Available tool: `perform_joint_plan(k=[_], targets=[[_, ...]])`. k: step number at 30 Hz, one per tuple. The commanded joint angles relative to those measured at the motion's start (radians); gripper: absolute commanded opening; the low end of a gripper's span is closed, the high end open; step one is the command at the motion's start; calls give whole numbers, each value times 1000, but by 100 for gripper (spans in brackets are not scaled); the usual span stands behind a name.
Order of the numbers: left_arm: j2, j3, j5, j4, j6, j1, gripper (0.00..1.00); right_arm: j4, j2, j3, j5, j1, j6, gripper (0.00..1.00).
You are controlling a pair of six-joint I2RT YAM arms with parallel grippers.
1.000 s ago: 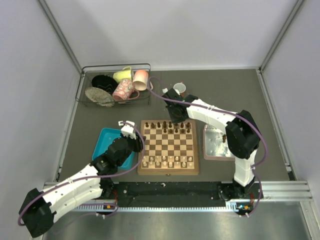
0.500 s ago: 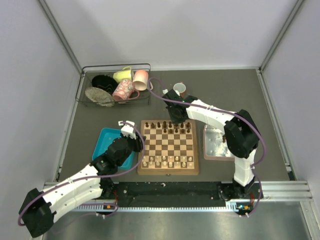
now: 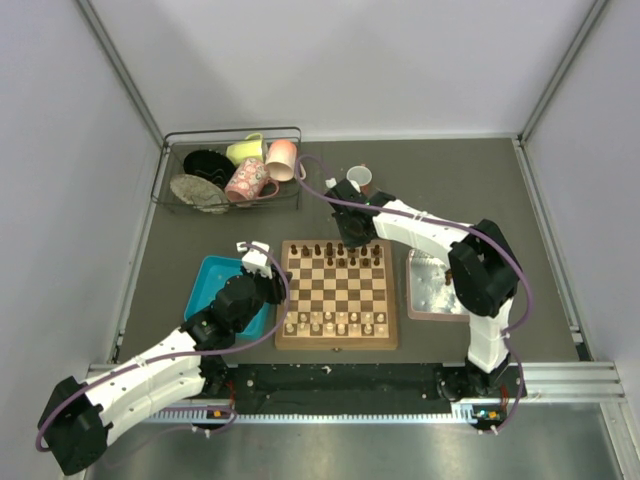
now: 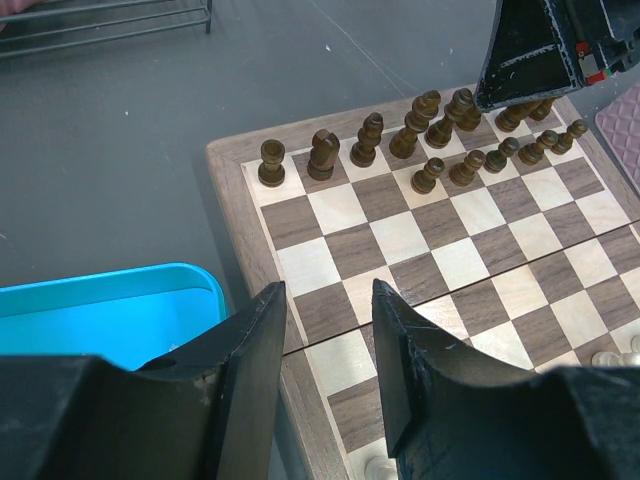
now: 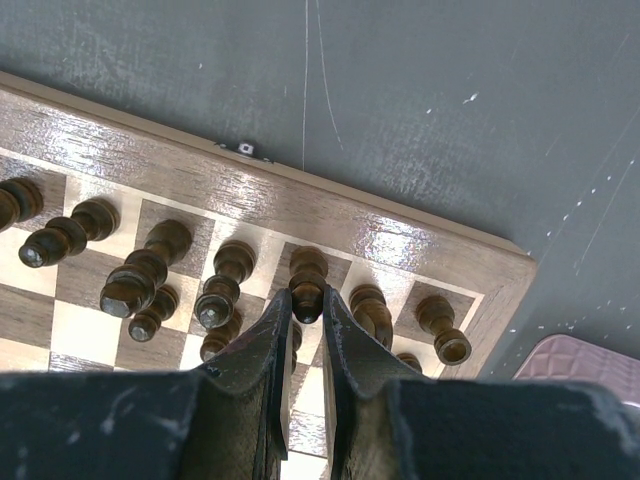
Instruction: Set up the chess pieces on the board
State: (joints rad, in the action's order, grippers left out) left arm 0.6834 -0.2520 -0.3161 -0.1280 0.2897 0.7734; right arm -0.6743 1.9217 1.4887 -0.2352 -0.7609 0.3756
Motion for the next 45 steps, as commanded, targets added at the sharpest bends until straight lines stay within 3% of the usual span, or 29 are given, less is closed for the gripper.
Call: perform_joint_plan(k=[1, 45], targets=[[1, 7, -8, -53, 5, 3, 45, 1, -21, -33, -4, 11, -9, 0], [4, 7, -11, -53, 5, 3, 45, -22, -41, -15, 42, 11, -23, 1]])
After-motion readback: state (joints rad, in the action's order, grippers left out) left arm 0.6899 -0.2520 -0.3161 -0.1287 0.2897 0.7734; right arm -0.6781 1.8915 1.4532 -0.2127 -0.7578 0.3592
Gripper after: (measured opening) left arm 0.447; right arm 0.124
